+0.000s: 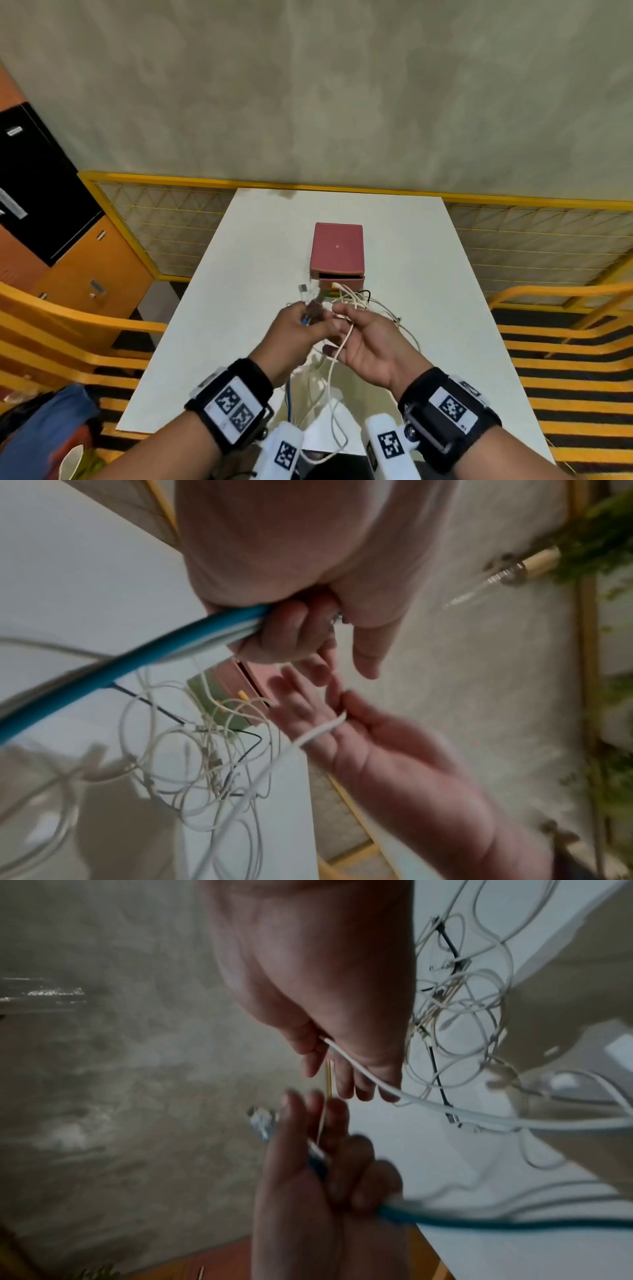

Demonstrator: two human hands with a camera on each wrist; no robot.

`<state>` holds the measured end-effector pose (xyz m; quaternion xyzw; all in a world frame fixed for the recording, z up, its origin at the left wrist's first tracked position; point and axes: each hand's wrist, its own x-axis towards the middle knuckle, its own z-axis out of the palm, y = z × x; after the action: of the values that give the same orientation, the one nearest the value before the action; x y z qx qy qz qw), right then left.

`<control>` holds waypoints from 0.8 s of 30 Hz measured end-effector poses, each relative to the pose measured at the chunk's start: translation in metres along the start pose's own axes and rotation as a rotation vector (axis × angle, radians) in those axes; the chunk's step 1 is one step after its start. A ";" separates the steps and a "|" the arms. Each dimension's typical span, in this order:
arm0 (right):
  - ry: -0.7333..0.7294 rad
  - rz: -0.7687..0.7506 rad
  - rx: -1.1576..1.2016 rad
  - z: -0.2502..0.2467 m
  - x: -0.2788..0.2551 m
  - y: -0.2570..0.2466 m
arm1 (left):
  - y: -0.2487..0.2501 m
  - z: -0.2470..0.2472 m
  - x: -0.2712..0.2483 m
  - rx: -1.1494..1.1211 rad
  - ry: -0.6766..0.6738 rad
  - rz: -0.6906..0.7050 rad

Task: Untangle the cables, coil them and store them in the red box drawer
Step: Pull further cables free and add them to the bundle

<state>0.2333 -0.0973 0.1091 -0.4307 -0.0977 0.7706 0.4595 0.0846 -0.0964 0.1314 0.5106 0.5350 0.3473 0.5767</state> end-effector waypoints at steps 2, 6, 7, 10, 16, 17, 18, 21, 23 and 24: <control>-0.021 0.008 0.058 0.006 -0.004 0.005 | -0.004 0.014 0.000 0.052 -0.011 0.046; -0.009 0.054 -0.057 0.003 -0.009 0.003 | -0.013 0.024 -0.002 0.026 -0.048 0.011; -0.003 0.065 -0.075 0.001 -0.010 0.000 | -0.015 0.023 -0.005 0.054 -0.102 0.006; 0.049 0.021 -0.035 -0.012 -0.011 -0.017 | -0.021 0.016 -0.020 0.236 -0.361 -0.017; 0.055 -0.015 -0.284 -0.033 -0.029 -0.030 | -0.043 -0.008 -0.033 0.307 -0.458 -0.167; 0.032 0.011 -0.357 -0.036 -0.034 -0.027 | -0.044 -0.010 -0.033 0.271 -0.445 -0.192; 0.012 0.036 -0.435 -0.038 -0.038 -0.023 | -0.044 -0.013 -0.033 0.230 -0.431 -0.204; -0.030 0.061 -0.684 -0.043 -0.048 -0.015 | -0.040 -0.017 -0.029 0.145 -0.366 -0.199; -0.061 0.047 -0.869 -0.045 -0.055 -0.010 | -0.034 -0.019 -0.025 0.090 -0.307 -0.187; -0.072 0.040 -0.969 -0.046 -0.058 -0.007 | -0.030 -0.020 -0.023 0.055 -0.278 -0.179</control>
<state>0.2845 -0.1505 0.1176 -0.5699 -0.4529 0.6595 0.1874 0.0564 -0.1205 0.1104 0.5197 0.5025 0.2057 0.6596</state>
